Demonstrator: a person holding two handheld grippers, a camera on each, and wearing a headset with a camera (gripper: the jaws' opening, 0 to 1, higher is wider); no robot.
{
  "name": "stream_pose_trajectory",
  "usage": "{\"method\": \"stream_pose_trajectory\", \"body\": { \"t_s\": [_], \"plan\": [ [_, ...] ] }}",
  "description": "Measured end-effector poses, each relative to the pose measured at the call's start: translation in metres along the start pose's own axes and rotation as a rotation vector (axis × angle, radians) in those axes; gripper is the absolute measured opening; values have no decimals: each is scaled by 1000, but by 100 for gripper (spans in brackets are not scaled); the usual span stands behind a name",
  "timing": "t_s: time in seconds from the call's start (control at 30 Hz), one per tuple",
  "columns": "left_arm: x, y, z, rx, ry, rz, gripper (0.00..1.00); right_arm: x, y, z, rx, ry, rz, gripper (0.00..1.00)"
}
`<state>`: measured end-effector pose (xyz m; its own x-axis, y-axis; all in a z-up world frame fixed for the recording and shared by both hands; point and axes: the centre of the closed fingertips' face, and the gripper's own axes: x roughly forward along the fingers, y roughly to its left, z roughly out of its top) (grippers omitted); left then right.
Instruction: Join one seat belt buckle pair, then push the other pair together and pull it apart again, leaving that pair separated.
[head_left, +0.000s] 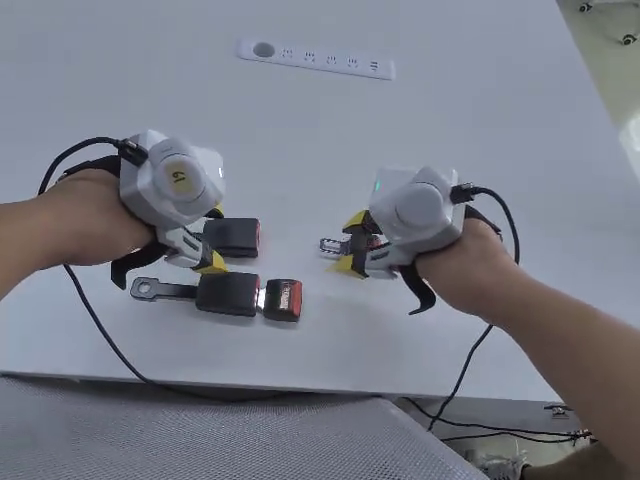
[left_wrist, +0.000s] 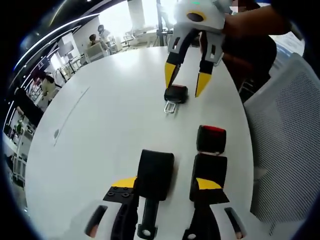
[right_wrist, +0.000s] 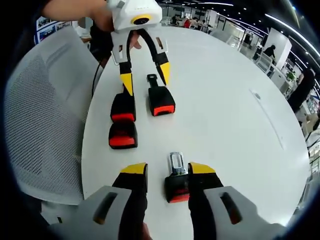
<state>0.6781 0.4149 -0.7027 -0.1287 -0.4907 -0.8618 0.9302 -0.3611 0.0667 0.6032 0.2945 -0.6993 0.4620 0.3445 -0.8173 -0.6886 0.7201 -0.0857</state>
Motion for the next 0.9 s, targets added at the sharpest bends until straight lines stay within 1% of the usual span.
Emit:
{"method": "stream_pose_trajectory", "body": {
  "t_s": [0.07, 0.1, 0.17, 0.2, 0.27, 0.33, 0.4, 0.53, 0.63, 0.67, 0.7, 0.8, 0.83, 0.9],
  "plan": [
    [2, 3, -3, 1, 6, 0, 44, -2, -7, -7, -8, 18, -9, 30],
    [4, 7, -5, 13, 15, 2, 45, -3, -11, -13, -14, 30, -11, 30],
    [6, 9, -8, 16, 20, -2, 45, -4, -14, -19, -9, 40, -9, 31],
    [8, 9, -10, 21, 27, -6, 45, -4, -16, -24, -20, 57, -10, 31],
    [11, 11, -12, 38, 39, -5, 46, -4, -17, -30, -26, 70, -6, 31],
    [16, 10, -16, 63, 52, -20, 45, -3, -18, -36, -24, 83, 2, 31],
    [20, 11, -16, 79, 56, -23, 44, -1, -17, -40, -25, 93, 11, 31],
    [23, 12, -15, 90, 56, -40, 43, 4, -14, -44, -23, 100, 34, 31],
    [25, 14, -15, 94, 58, -45, 42, 7, -13, -45, -33, 107, 40, 32],
    [26, 16, -16, 108, 72, -30, 43, 8, -12, -44, -30, 107, 47, 32],
    [27, 17, -18, 119, 86, -27, 43, 9, -12, -44, -31, 109, 51, 31],
    [30, 13, -18, 113, 89, -49, 40, 10, -11, -44, -35, 115, 62, 31],
    [30, 12, -18, 123, 89, -53, 39, 11, -10, -44, -32, 116, 67, 31],
    [31, 12, -18, 125, 90, -55, 38, 11, -10, -44, -36, 116, 74, 31]
  ]
}}
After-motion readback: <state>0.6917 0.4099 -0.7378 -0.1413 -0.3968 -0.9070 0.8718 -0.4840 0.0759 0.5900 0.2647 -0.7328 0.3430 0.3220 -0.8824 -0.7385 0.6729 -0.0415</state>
